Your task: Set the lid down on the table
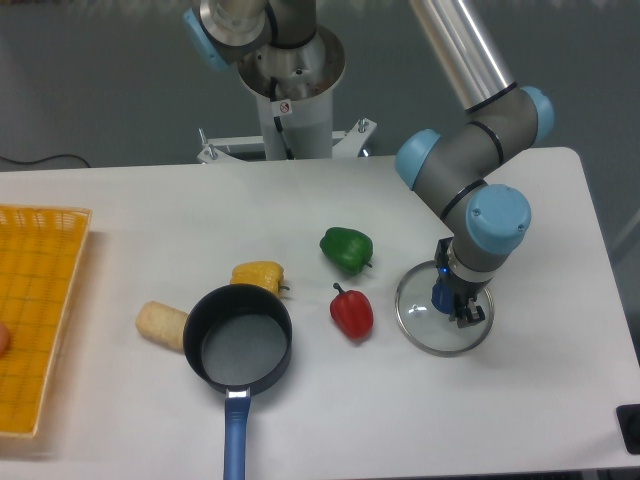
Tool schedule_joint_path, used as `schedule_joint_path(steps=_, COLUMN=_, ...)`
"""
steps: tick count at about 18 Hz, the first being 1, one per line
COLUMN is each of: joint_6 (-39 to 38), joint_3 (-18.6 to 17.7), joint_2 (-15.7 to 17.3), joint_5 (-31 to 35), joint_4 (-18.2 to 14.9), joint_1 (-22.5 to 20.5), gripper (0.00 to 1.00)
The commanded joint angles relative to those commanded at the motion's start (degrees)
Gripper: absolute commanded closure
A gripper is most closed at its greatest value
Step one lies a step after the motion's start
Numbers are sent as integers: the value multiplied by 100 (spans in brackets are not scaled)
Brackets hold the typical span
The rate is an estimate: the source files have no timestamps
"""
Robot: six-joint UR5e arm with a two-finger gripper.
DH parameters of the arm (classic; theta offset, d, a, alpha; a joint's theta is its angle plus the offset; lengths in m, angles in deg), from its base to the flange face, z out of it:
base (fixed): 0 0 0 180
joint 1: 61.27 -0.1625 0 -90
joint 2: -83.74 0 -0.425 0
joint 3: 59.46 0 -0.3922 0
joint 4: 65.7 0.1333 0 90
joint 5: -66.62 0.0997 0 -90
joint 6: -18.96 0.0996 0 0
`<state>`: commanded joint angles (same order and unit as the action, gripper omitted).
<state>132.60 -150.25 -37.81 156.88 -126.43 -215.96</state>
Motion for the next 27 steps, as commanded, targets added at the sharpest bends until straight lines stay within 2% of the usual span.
schedule_joint_path(steps=8, joint_6=0, joint_3=0, joint_2=-9, joint_5=0, joint_4=0, joint_1=-9, gripper=32)
schedule_joint_path(steps=13, joint_6=0, joint_3=0, joint_2=-9, joint_5=-9, joint_4=0, joint_1=-9, gripper=20)
schedule_joint_path(steps=18, joint_6=0, joint_3=0, joint_2=-9, joint_5=0, joint_4=0, joint_1=-9, gripper=17)
schedule_joint_path(steps=20, joint_6=0, joint_3=0, joint_2=-9, joint_5=0, joint_4=0, joint_1=-9, gripper=11)
schedule_joint_path(steps=21, joint_6=0, joint_3=0, joint_2=0, joint_5=0, joint_4=0, joint_1=-9, gripper=5)
schedule_joint_path(steps=22, joint_6=9, joint_3=0, joint_2=26, joint_5=0, joint_4=-9, joint_1=-9, gripper=1)
schedule_joint_path(steps=27, joint_6=-17, joint_3=0, joint_2=333, joint_5=175, joint_4=-61, joint_1=0, gripper=0)
